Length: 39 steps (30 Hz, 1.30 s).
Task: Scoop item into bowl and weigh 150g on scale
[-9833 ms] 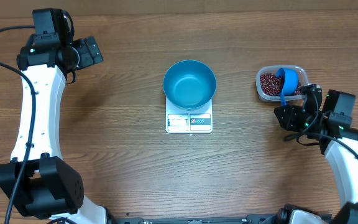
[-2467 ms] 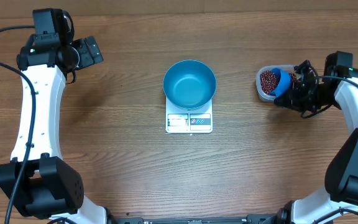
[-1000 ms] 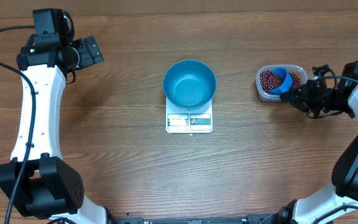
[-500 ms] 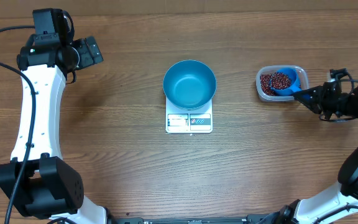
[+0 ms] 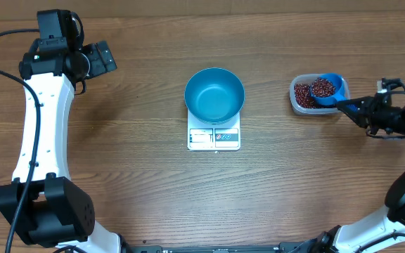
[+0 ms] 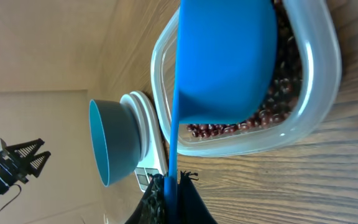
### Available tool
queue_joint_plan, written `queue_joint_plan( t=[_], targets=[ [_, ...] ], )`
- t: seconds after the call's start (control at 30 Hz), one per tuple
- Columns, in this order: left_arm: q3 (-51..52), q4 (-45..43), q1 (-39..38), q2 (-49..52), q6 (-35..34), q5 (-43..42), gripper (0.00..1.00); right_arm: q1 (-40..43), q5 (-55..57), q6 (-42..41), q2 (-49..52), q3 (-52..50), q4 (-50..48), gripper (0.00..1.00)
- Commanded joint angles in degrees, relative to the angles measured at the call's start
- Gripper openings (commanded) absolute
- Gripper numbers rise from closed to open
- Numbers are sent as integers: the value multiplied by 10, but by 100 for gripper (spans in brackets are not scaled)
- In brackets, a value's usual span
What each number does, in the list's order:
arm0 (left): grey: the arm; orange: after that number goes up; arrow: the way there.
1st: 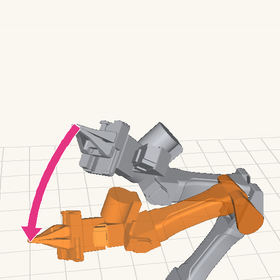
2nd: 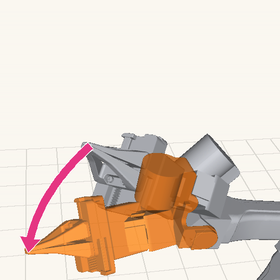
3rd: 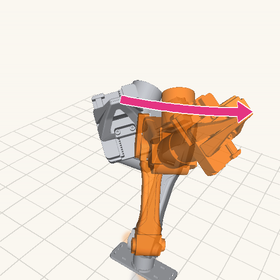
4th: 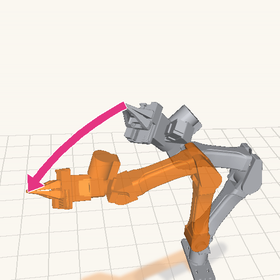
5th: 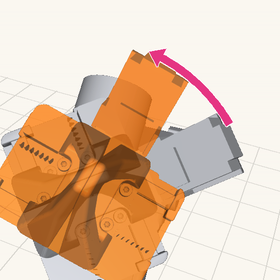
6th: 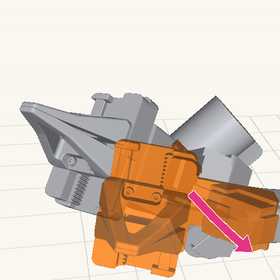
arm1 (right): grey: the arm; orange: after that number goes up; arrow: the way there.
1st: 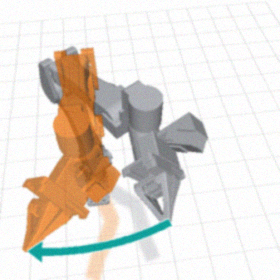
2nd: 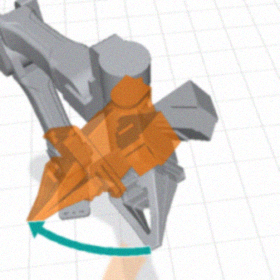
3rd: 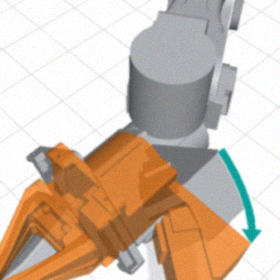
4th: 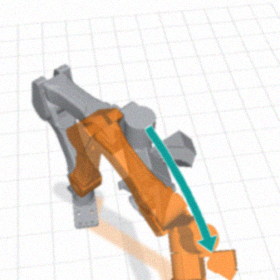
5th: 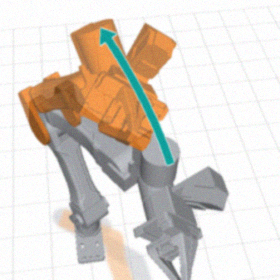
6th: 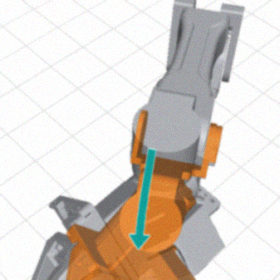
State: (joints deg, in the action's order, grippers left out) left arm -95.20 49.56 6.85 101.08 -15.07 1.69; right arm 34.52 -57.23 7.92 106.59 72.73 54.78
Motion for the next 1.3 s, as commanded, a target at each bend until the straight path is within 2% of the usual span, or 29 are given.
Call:
queue_joint_plan(
  t=[0.0,1.27],
  targets=[
    [-4,-1,-5,5,-2,-2,100,10,-38,16,3,0,1,3],
    [-4,-1,-5,5,-2,-2,100,12,-179,31,3,16,9,3]
  ],
)
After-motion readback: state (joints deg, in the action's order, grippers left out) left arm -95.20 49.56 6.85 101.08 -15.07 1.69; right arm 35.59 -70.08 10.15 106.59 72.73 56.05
